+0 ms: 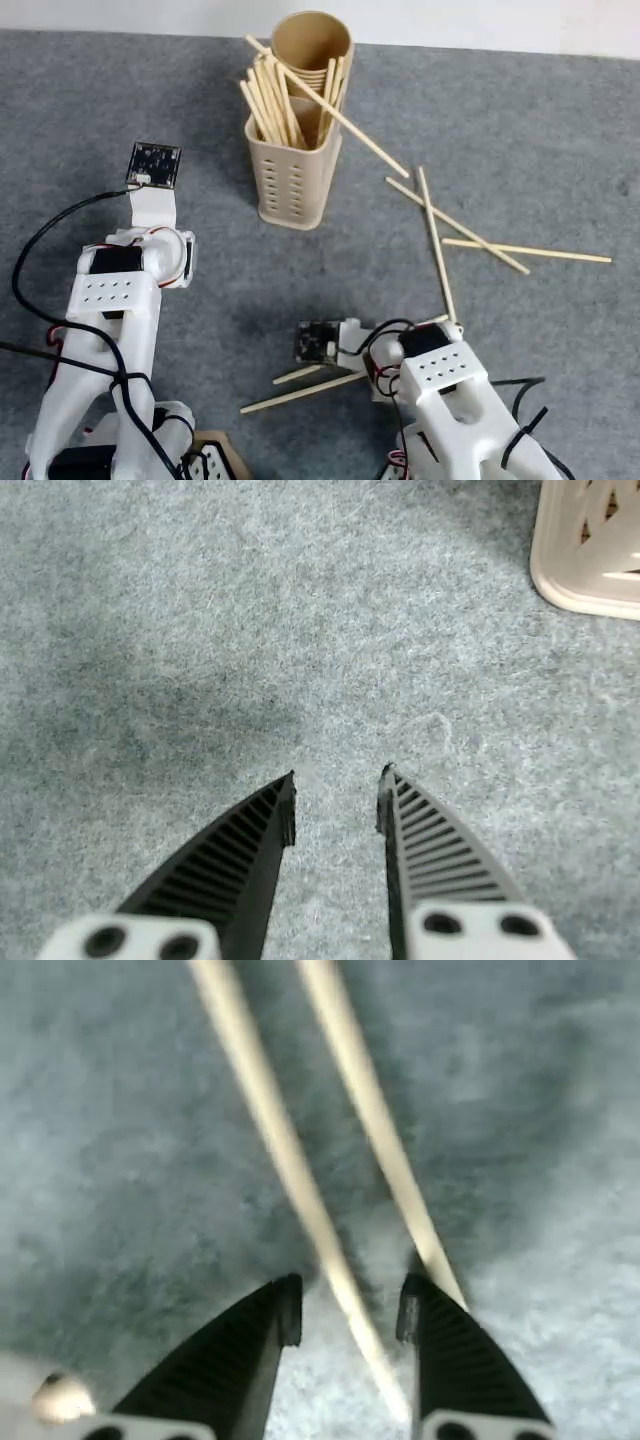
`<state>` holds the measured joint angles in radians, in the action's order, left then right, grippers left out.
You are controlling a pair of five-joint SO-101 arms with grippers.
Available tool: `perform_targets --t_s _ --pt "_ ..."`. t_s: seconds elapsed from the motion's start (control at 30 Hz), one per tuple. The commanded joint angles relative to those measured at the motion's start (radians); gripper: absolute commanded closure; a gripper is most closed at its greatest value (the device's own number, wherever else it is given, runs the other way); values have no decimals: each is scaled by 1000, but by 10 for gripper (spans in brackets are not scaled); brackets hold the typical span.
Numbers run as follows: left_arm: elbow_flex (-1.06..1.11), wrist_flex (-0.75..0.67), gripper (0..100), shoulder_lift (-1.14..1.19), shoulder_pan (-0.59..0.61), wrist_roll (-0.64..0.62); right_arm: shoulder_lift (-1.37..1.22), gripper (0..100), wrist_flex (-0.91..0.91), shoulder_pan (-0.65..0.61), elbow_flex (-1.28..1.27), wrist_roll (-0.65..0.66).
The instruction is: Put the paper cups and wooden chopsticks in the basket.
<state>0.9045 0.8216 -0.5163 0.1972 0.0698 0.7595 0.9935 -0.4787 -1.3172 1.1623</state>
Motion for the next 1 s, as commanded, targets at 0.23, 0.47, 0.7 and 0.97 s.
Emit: perform_targets --t_s 0.23,0.47,0.7,0.97 --pt "-4 -15 835 -30 5 6 24 825 -97 1 10 -101" --pt "-4 -15 835 -30 5 6 16 825 -97 45 120 -107" --pt "-4 -15 835 -30 5 6 15 825 -97 44 120 -92" --pt "-4 -14 835 -30 7 6 12 825 -229 36 41 -35"
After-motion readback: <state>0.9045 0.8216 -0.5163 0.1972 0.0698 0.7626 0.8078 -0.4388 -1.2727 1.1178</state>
